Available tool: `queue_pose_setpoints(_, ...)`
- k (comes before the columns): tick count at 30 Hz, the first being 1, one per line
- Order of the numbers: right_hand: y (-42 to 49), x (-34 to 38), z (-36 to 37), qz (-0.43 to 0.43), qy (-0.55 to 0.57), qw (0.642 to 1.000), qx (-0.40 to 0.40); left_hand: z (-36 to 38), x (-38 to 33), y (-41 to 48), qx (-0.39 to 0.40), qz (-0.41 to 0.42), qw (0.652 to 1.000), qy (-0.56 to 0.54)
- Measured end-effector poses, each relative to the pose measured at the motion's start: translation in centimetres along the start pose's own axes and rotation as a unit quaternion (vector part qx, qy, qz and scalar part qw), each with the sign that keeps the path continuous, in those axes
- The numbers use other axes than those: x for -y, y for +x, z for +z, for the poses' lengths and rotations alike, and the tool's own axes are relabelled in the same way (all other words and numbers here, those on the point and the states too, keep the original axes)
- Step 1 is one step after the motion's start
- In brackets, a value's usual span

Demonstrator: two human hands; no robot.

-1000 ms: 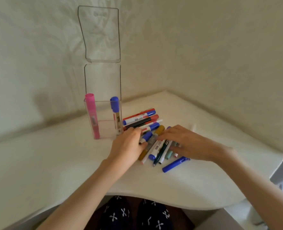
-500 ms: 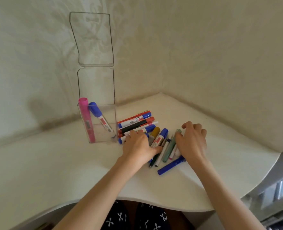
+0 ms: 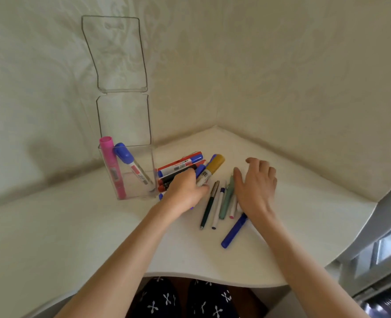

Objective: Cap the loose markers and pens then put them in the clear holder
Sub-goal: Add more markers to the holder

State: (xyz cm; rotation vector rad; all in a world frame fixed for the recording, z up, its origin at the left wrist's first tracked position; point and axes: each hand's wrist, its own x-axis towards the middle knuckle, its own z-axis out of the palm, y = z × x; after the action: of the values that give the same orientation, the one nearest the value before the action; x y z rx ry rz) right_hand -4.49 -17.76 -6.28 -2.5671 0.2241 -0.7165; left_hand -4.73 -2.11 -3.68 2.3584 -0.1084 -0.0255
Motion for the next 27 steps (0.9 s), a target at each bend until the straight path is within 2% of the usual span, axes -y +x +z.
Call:
queue_pose_setpoints(2, 0.4, 1.1, -0.9, -0.025, 0.129, 0.991, -0.009, -1.1, 0.2, -0.2, -0.011, 0.029, 0.990, -0.141)
queue_pose_setpoints(3, 0.7, 2.2, -1.4, -0.017, 0.225, 0.974, 0.033, -1.9, 0.1, -0.5, -0.016, 0.035, 0.979, -0.201)
queue_pose_setpoints(4, 0.9, 3.5, -1.9, -0.001, 0.330, 0.938, 0.103, -2.6, -0.1, -0.7, -0.018, 0.036, 0.966, -0.255)
queue_pose_setpoints(6, 1.1, 6.2, -2.5, 0.032, 0.490, 0.843, 0.218, -4.1, -0.4, -1.2, 0.005, 0.045, 0.938, -0.344)
queue_pose_setpoints(9, 1.5, 9.3, -2.9, 0.044, 0.586, 0.763, 0.269, -5.7, -0.5, -2.1, 0.032, 0.063, 0.917, -0.393)
queue_pose_setpoints(11, 1.6, 10.6, -3.0, 0.057, 0.631, 0.714, 0.297, -6.5, -0.5, -2.8, -0.025, 0.050, 0.908, -0.415)
queue_pose_setpoints(13, 1.7, 11.7, -3.3, 0.064, 0.655, 0.682, 0.318, -7.3, -0.5, -3.3, -0.106, 0.036, 0.902, -0.417)
queue_pose_setpoints(14, 1.7, 12.3, -3.4, 0.062, 0.657, 0.680, 0.318, -7.7, -0.5, -3.6, -0.133, 0.044, 0.904, -0.403)
queue_pose_setpoints(17, 2.3, 14.0, -4.1, 0.032, 0.646, 0.713, 0.269, -9.5, -0.8, -3.9, -0.172, 0.094, 0.912, -0.360)
queue_pose_setpoints(22, 5.6, 17.0, -6.8, 0.015, 0.694, 0.711, 0.110, -15.3, 0.0, -3.0, -0.277, 0.125, 0.859, -0.411)
queue_pose_setpoints(25, 6.6, 19.0, -6.7, -0.034, 0.650, 0.758, 0.035, -18.1, 0.1, -2.0, -0.301, 0.154, 0.814, -0.472)
queue_pose_setpoints(27, 6.2, 20.2, -5.8, -0.066, 0.597, 0.799, 0.018, -19.4, 0.0, -1.2, -0.313, 0.171, 0.788, -0.502)
